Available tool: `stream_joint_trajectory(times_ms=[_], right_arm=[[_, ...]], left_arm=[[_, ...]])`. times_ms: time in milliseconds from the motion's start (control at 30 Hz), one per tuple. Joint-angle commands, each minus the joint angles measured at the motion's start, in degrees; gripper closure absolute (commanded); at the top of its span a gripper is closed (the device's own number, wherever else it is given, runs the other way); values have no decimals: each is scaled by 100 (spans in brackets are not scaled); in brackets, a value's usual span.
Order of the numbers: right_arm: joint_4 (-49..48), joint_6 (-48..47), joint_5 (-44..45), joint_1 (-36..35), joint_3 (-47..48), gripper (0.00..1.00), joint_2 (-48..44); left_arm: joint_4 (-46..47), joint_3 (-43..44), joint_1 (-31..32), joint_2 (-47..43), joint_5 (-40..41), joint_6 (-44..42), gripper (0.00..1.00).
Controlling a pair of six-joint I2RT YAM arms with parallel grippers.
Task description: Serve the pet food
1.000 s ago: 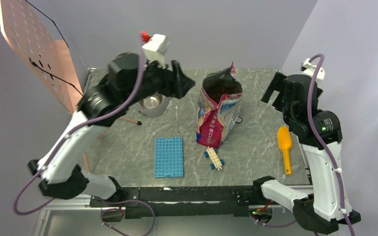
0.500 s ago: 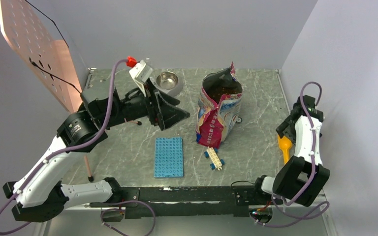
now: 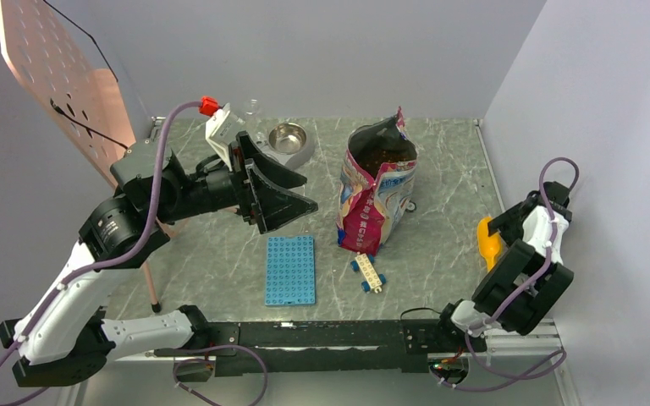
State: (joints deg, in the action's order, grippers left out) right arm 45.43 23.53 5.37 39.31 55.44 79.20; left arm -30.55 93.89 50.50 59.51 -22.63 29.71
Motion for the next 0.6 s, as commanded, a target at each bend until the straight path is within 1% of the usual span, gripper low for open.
stream_joint_trajectory(times_ms=[0, 133, 200, 233, 333, 400, 467, 533, 567], right_arm=[[-683, -57, -714, 0, 162, 18, 386], [-761, -145, -338, 2, 175, 24, 731], [-740, -107, -221, -44, 226, 33, 883], [-636, -31, 88, -164, 228, 46, 1031], [-536, 26, 541, -596, 180, 73, 1037], [-386, 28, 819, -1189, 325, 82, 853], [-10, 160, 1017, -1741, 681, 100, 651], [470, 417, 1116, -2015, 1164, 100, 375], [654, 567, 1008, -2069, 1415, 100, 188]], left_arm=[[252, 26, 30, -122, -120, 88, 20], [265, 112, 28, -106, -139, 101, 20], [235, 158, 22, -97, -68, 63, 20], [225, 194, 22, -81, -9, 52, 20], [205, 222, 29, -42, 70, 93, 22], [113, 269, 23, -9, 161, 58, 22], [-78, 367, 21, 80, 300, -54, 21], [-301, 509, 25, 210, 466, -144, 21], [-420, 576, 27, 283, 570, -138, 21]])
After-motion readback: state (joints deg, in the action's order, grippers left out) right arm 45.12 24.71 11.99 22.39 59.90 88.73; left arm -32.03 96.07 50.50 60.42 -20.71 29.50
